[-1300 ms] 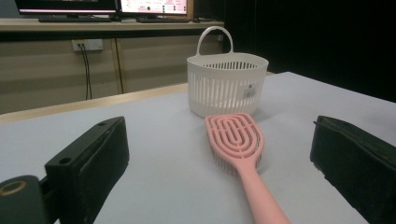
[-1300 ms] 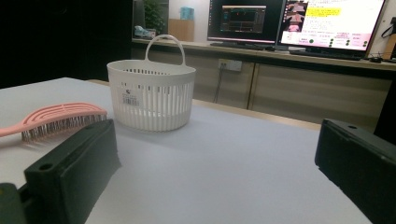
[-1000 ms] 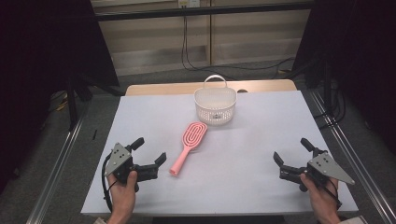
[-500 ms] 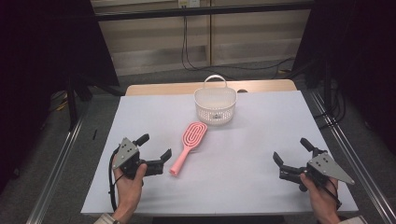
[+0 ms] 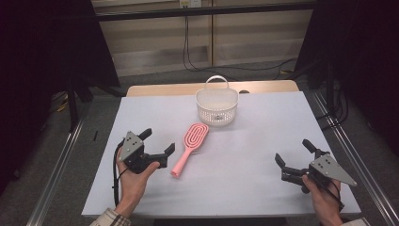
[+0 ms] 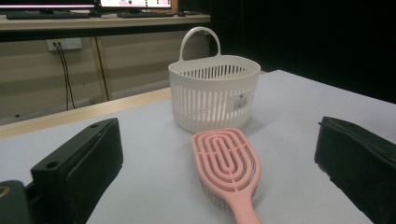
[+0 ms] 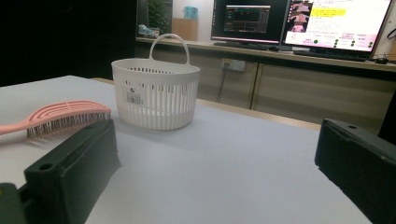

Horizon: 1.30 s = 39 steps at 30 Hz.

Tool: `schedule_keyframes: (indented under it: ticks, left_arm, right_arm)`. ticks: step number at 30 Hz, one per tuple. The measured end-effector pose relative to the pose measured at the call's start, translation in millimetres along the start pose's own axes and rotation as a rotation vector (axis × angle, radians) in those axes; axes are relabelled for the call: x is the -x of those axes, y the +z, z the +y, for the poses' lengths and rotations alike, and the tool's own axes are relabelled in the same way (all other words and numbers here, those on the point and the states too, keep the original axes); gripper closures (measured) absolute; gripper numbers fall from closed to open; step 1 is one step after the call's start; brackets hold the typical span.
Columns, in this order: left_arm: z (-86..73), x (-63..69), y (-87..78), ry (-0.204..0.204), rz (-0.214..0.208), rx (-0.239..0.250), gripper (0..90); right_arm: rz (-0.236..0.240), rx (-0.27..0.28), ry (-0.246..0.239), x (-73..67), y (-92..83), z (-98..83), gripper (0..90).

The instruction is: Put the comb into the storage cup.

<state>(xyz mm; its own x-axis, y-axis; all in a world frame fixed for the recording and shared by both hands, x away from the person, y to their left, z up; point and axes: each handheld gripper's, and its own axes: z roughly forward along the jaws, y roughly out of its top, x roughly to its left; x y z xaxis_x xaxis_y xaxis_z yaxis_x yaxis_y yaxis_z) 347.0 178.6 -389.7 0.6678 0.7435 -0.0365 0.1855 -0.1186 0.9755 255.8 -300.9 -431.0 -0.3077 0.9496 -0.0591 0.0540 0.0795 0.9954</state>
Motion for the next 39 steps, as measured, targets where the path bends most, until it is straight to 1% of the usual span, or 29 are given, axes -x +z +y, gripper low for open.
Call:
schedule_keyframes:
  ticks: [2,3,4,6,7,9,10,11,13,14,20,21,23,25,28,30,31,32,33,34,35,37,38,39]
  left_arm:
    - [-0.1,-1.4,1.6,-0.009,0.010,-0.008,1.2]
    - [0.0,-1.5,3.3,-0.020,0.004,-0.007,1.1]
    - [0.3,-2.2,4.0,-0.013,0.003,-0.017,1.2]
    - [1.8,-2.5,7.5,-0.008,0.000,-0.018,1.3]
    - [2.8,-3.3,9.0,0.000,0.000,-0.026,1.3]
    - [3.9,-2.9,12.2,-0.003,0.027,-0.028,1.6]
    - [4.3,-3.1,13.7,-0.003,0.028,-0.037,2.6]
    - [4.4,-3.0,15.1,-0.006,0.024,-0.034,3.1]
    - [4.6,-2.6,18.2,0.014,0.025,-0.040,3.1]
    - [4.5,-2.8,20.0,0.022,0.022,-0.044,2.9]
    - [3.2,-3.8,32.5,0.010,-0.016,-0.091,2.7]
    - [3.3,-4.4,34.0,0.014,-0.019,-0.107,3.5]
    - [3.5,-3.5,37.3,0.012,-0.028,-0.119,3.2]
    - [4.3,-2.6,40.2,0.026,-0.036,-0.137,2.9]
    - [5.4,-1.4,45.1,0.006,-0.049,-0.150,2.8]
    - [6.6,-1.5,48.3,-0.031,-0.076,-0.171,2.7]
    - [7.2,-1.8,50.3,-0.040,-0.074,-0.182,2.5]
    - [7.7,-2.1,51.0,-0.032,-0.061,-0.192,2.5]
    - [8.1,-2.4,52.7,-0.025,-0.048,-0.191,2.3]
    - [8.2,-3.1,54.4,-0.028,-0.053,-0.194,2.2]
    - [8.5,-4.2,56.6,-0.039,-0.064,-0.200,2.2]
    - [9.8,-6.0,60.1,-0.071,-0.083,-0.212,2.3]
    - [11.2,-6.5,61.9,-0.067,-0.083,-0.223,3.0]
    - [13.3,-6.8,63.3,-0.048,-0.083,-0.244,3.1]
  right_arm:
    - [0.000,0.001,0.001,0.2,-0.3,0.1,0.0]
    - [0.000,0.002,0.002,0.2,-0.4,0.2,0.0]
    - [0.001,0.002,0.001,0.2,-0.3,0.2,0.0]
    - [0.000,0.000,0.003,0.3,-0.1,0.0,0.0]
    - [0.001,0.000,0.002,0.4,-0.1,0.0,0.0]
    - [0.000,0.001,0.003,0.4,-0.5,0.0,0.0]
    - [0.000,0.001,0.003,0.5,-0.7,0.0,0.0]
    - [-0.002,0.001,0.003,0.7,-1.0,0.0,0.0]
    - [-0.001,0.001,0.003,1.4,-1.1,-0.2,0.0]
    - [-0.002,0.003,0.002,1.7,-1.1,0.0,0.0]
    - [-0.002,0.002,0.001,1.0,-1.3,0.2,0.0]
    - [-0.004,0.002,-0.001,1.0,-1.6,0.2,0.0]
    - [-0.004,0.004,-0.003,1.5,-1.9,0.3,0.0]
    - [-0.005,0.002,-0.001,1.7,-1.8,0.2,0.0]
    - [-0.004,0.004,-0.004,1.1,-1.8,0.3,0.0]
    - [0.005,0.007,-0.004,0.3,-1.9,0.6,0.0]
    - [0.007,0.006,-0.006,-0.1,-1.7,0.4,0.0]
    - [0.007,0.006,-0.006,-0.1,-1.7,0.4,0.0]
    - [0.007,0.005,-0.004,-0.1,-1.6,0.4,0.0]
    - [0.004,0.004,-0.005,0.3,-1.5,0.3,0.0]
    - [0.003,0.005,-0.004,0.4,-1.4,0.3,0.0]
    - [0.003,0.004,-0.002,0.6,-1.5,0.3,0.0]
    - [0.004,0.003,-0.003,0.5,-1.5,0.2,0.0]
    - [0.005,0.004,-0.004,0.5,-1.4,0.2,0.0]
